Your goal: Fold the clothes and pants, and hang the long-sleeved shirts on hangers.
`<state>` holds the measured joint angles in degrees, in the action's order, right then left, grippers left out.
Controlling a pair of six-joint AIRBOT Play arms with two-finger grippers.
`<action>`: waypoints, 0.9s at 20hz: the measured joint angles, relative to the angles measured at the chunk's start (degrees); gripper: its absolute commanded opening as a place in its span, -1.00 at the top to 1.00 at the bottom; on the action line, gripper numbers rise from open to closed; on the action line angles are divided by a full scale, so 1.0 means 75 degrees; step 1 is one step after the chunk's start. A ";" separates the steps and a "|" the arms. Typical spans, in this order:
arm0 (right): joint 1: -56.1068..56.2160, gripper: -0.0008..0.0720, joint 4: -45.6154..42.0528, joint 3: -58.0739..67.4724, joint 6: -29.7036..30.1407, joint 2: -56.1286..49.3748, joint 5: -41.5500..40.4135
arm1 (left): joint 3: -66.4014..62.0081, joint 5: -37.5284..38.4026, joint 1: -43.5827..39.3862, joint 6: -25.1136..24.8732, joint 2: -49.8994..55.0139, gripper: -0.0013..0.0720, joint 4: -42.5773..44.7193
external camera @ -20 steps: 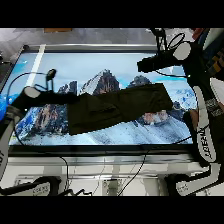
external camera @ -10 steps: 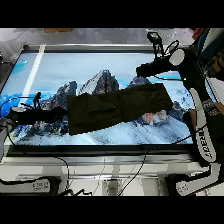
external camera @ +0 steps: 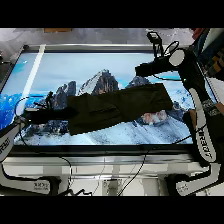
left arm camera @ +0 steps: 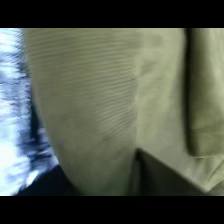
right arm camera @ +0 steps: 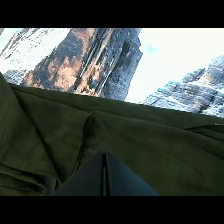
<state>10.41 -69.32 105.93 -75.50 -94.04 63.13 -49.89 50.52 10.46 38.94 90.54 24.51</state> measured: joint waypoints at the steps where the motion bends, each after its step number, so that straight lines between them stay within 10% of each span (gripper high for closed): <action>1: 0.0000 0.88 -0.0012 0.0000 0.0006 0.0000 -0.0038 | -0.0087 0.0015 -0.0122 -0.0029 0.0003 0.91 -0.0003; 6: -0.0003 0.88 -0.0481 0.0000 0.0020 0.0000 -0.0090 | -0.1142 0.0624 -0.0277 0.0300 -0.0385 0.91 0.0542; 13: 0.0017 0.88 -0.0466 -0.0009 0.0032 -0.0332 -0.0108 | -0.4071 0.3281 -0.0207 0.3873 -0.1434 0.91 0.4578; 18: 0.0423 0.88 0.0038 -0.0210 0.0032 -0.0755 -0.0050 | -0.5741 0.4992 -0.0277 0.4919 -0.1673 0.91 0.5893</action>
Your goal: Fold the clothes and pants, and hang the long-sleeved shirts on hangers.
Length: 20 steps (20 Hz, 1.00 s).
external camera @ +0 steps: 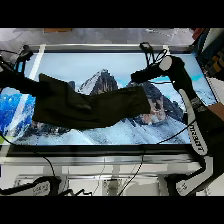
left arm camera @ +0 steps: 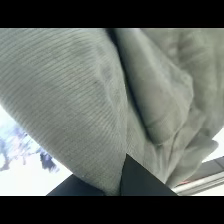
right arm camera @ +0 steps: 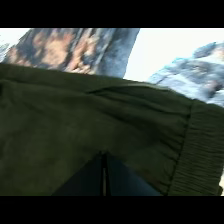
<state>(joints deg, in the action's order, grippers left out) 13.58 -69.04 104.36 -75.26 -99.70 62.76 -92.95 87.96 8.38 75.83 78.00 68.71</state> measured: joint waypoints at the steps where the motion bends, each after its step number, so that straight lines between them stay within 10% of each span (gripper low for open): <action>1: 0.0157 0.88 0.0044 -0.0050 0.0000 -0.0064 -0.0012 | -0.0195 0.0146 -0.0050 0.0117 -0.0020 0.91 0.0146; 20: 0.4188 0.88 0.0533 -0.0187 -0.1690 -0.2084 -0.2993 | -0.1107 -0.0146 -0.1751 0.0691 -0.0073 0.91 0.1545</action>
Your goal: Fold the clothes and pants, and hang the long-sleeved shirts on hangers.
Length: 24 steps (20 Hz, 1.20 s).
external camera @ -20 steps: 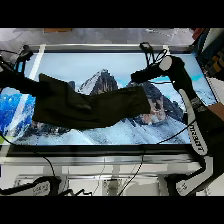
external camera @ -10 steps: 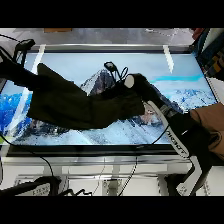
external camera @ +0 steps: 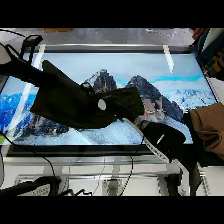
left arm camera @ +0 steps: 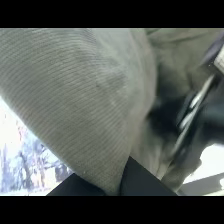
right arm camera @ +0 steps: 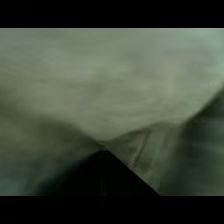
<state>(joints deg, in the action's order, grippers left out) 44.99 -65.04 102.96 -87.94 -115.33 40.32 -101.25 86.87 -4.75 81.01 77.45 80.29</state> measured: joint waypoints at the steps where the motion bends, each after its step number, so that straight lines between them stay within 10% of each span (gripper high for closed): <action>1: 0.0119 0.88 -0.0015 0.0009 -0.0087 -0.0044 -0.0122 | 0.0000 -0.0085 -0.0017 0.0000 0.0009 0.91 -0.0096; 12: -0.1609 0.88 -0.1731 0.0032 -0.0312 0.0373 0.1148 | 0.0000 -0.0839 -0.0927 0.0769 0.1037 0.91 -0.1431; 19: -0.4217 0.88 -0.2323 0.0032 0.0245 0.1218 0.2728 | 0.0000 -0.3214 -0.2358 0.0950 0.2273 0.89 -0.3334; 20: -0.4500 0.88 -0.2337 0.0032 0.0449 0.1314 0.2973 | 0.0000 -0.3649 -0.2576 0.0956 0.2468 0.71 -0.3506; 22: -0.5027 0.88 -0.2355 0.0032 0.0804 0.1504 0.3453 | 0.0000 -0.4637 -0.3013 0.0973 0.2838 -0.82 -0.3853; 24: -0.5453 0.88 -0.2361 0.0032 0.1008 0.1652 0.3812 | 0.0000 -0.5342 -0.3381 0.0979 0.3130 -0.95 -0.3993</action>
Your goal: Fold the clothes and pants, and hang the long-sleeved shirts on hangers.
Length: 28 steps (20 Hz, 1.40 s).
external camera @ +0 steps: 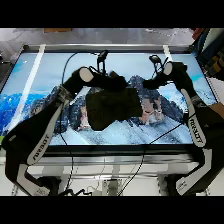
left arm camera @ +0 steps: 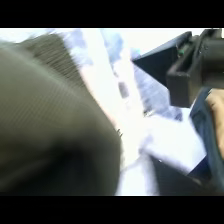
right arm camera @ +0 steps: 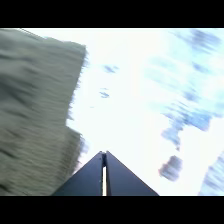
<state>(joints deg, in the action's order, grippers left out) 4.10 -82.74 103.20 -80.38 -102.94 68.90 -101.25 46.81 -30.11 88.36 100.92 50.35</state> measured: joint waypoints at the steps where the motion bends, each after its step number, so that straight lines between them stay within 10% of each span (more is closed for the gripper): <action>1: -0.0184 0.88 0.0000 0.0000 0.0067 0.0058 0.0134 | 0.0000 -0.0230 -0.0143 -0.0006 0.0096 -0.95 -0.0047; 8: -0.1201 0.88 0.0245 -0.0172 0.0889 0.0163 0.0527 | 0.0000 -0.0274 -0.0294 -0.0437 0.0117 -0.95 -0.0192; 12: -0.1979 0.88 0.2900 -0.1096 0.2361 0.0093 0.0498 | -0.0003 0.0166 0.0038 -0.0498 -0.0044 -0.95 -0.0210; 15: -0.2165 -0.72 0.5045 -0.2008 0.3238 0.0020 0.0152 | -0.0003 0.0385 0.0221 -0.0513 -0.0087 -0.95 -0.0207; 28: -0.0761 -0.73 0.5971 -0.2885 0.1690 -0.0787 -0.1810 | -0.0003 0.0548 0.0338 -0.0522 -0.0111 -0.95 -0.0210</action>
<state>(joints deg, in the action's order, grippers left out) -1.61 -37.95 81.56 -67.70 -108.84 55.33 -101.27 50.92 -27.57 84.44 100.09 48.77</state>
